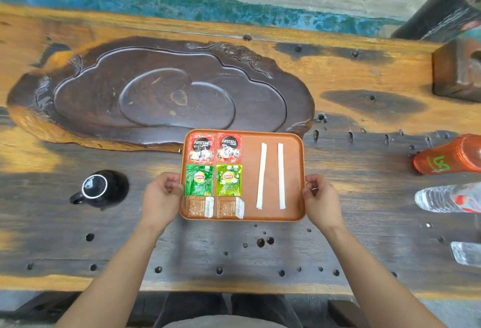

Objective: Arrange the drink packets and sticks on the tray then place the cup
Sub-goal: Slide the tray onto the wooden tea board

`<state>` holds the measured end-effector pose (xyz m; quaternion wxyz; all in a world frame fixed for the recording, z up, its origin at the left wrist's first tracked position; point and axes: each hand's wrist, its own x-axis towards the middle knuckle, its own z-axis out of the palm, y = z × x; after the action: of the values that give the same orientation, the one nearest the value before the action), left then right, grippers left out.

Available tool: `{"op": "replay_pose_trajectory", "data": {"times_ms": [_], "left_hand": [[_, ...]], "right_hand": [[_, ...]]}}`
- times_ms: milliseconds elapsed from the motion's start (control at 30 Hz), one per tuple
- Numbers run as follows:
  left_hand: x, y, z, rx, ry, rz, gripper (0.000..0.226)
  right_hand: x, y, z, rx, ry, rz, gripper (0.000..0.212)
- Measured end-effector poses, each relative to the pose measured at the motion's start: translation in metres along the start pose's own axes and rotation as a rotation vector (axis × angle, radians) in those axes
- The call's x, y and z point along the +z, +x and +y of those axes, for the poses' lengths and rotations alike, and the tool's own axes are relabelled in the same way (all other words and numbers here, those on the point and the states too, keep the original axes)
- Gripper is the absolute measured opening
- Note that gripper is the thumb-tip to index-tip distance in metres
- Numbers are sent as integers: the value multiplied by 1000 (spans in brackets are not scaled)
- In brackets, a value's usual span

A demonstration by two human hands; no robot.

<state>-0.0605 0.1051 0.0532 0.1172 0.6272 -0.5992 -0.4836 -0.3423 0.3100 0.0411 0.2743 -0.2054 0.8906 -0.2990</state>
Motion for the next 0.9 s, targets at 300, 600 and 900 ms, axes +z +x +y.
{"op": "replay_pose_trajectory", "data": {"times_ms": [300, 600, 900], "left_hand": [[12, 91, 56, 67, 9, 17, 17], [35, 159, 88, 77, 70, 9, 19], [50, 188, 90, 58, 97, -19, 19]], "right_hand": [[-1, 90, -57, -16, -35, 74, 22], [5, 159, -85, 43, -95, 70, 27], [8, 187, -86, 88, -125, 71, 26]]}}
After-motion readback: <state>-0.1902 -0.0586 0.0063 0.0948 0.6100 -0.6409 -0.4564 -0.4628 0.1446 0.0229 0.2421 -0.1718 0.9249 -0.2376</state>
